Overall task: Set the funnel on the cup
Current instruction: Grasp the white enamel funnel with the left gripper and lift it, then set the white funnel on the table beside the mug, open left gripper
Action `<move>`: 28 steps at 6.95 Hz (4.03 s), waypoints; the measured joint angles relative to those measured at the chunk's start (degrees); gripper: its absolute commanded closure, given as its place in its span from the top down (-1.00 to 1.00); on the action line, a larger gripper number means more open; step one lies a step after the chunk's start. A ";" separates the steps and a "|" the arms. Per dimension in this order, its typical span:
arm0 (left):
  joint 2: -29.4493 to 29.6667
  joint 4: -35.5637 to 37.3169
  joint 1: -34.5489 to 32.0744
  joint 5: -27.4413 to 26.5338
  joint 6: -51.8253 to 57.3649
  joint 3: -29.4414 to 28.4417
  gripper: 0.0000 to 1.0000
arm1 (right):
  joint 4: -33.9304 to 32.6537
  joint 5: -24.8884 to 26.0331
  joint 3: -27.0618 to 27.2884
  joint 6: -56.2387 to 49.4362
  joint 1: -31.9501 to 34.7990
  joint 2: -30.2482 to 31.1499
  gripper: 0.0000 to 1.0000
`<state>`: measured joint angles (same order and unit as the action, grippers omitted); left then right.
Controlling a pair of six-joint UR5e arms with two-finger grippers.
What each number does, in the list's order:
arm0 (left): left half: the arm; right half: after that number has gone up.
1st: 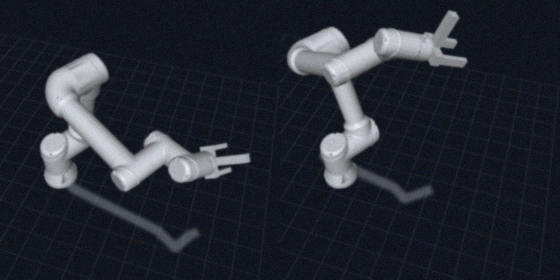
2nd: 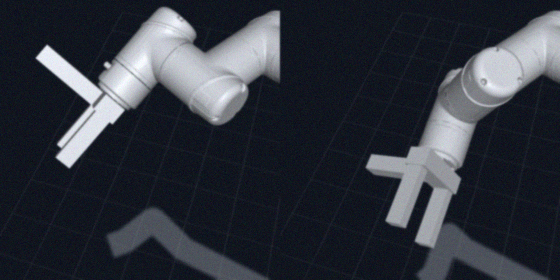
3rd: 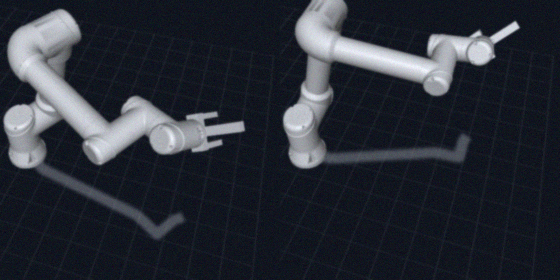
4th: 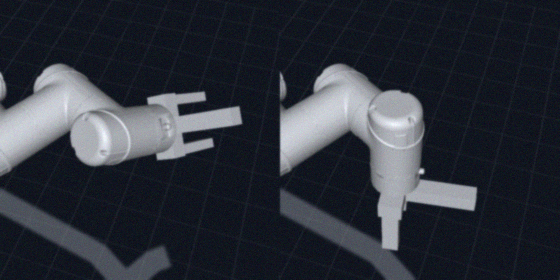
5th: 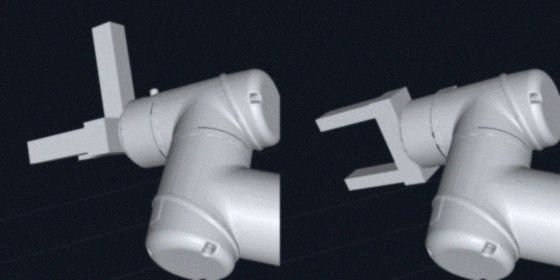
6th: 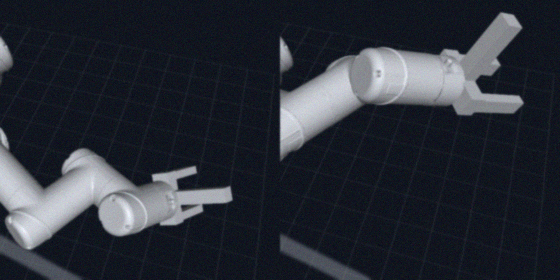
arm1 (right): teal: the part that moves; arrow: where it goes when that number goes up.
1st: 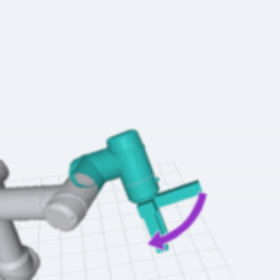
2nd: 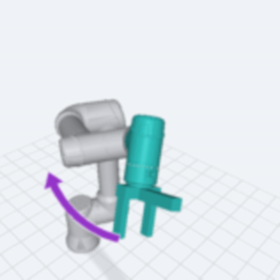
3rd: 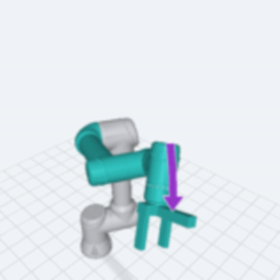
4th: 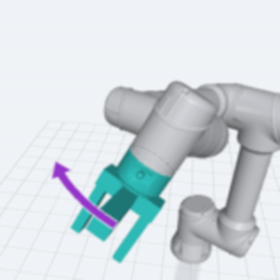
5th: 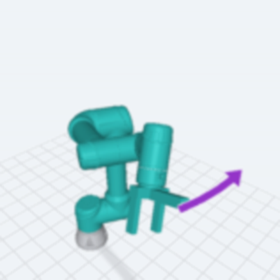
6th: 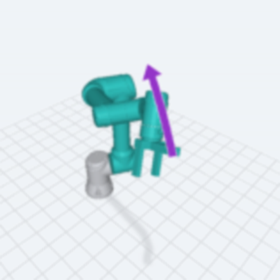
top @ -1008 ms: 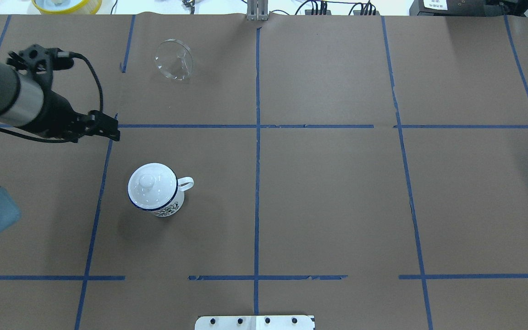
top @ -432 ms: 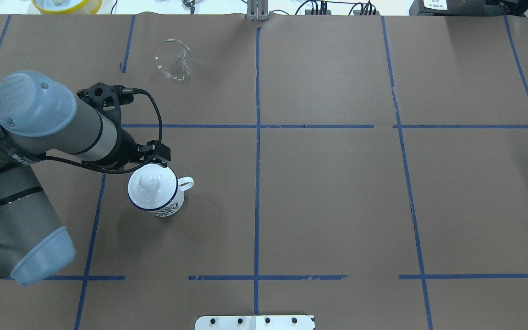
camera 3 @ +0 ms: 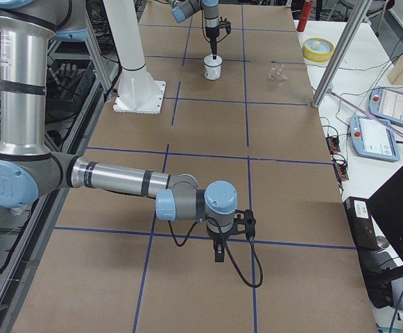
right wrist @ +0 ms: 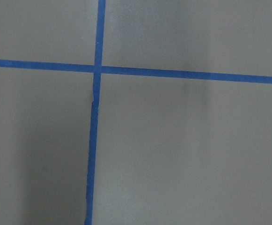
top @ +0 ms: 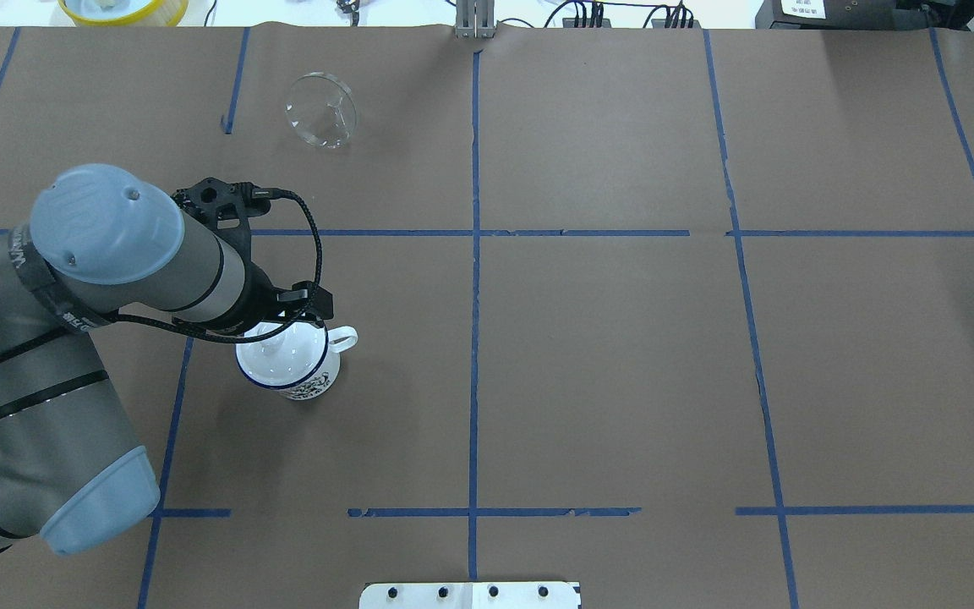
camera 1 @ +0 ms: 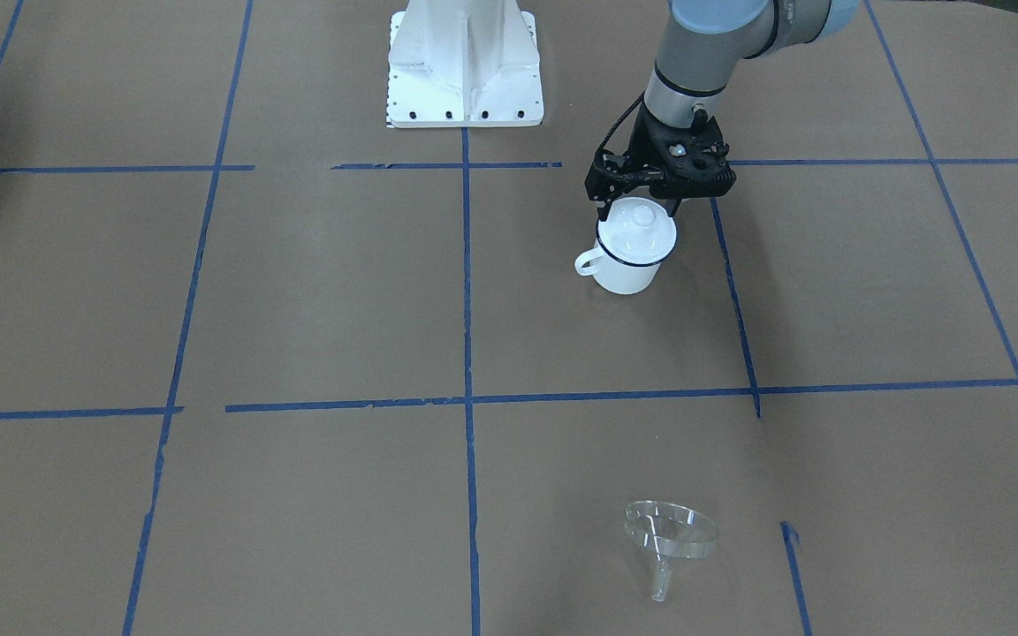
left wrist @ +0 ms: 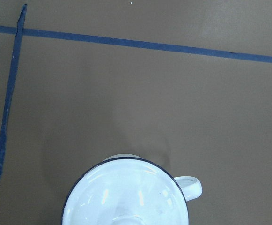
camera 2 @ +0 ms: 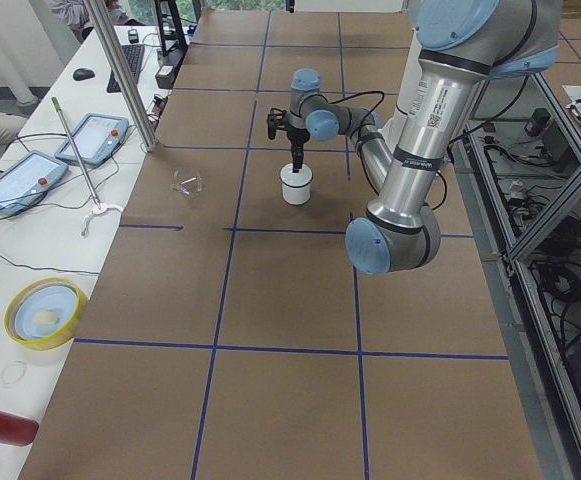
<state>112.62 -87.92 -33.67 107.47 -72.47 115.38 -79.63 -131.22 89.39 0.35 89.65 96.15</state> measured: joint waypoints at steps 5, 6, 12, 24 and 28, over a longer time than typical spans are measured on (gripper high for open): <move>-0.03 0.08 0.21 -0.76 -0.04 -0.53 0.88 | 0.00 0.00 0.00 0.00 0.00 0.00 1.00; -0.03 0.17 0.24 -0.77 -0.04 -0.45 0.81 | 0.00 0.00 0.00 0.00 0.00 0.00 1.00; -0.95 0.69 0.95 -0.66 -0.04 0.16 -0.42 | 0.00 0.00 0.00 0.00 0.00 0.00 1.00; -23.93 -3.04 0.13 -0.57 14.10 16.45 -1.00 | 0.00 0.00 0.00 0.00 0.00 0.00 1.00; -24.80 -19.86 6.50 -3.63 6.64 3.74 -1.00 | 0.00 0.00 0.00 0.00 0.00 0.00 1.00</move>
<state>87.81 -107.78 -27.17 103.83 -65.83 119.12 -79.63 -131.22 89.39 0.35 89.65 96.15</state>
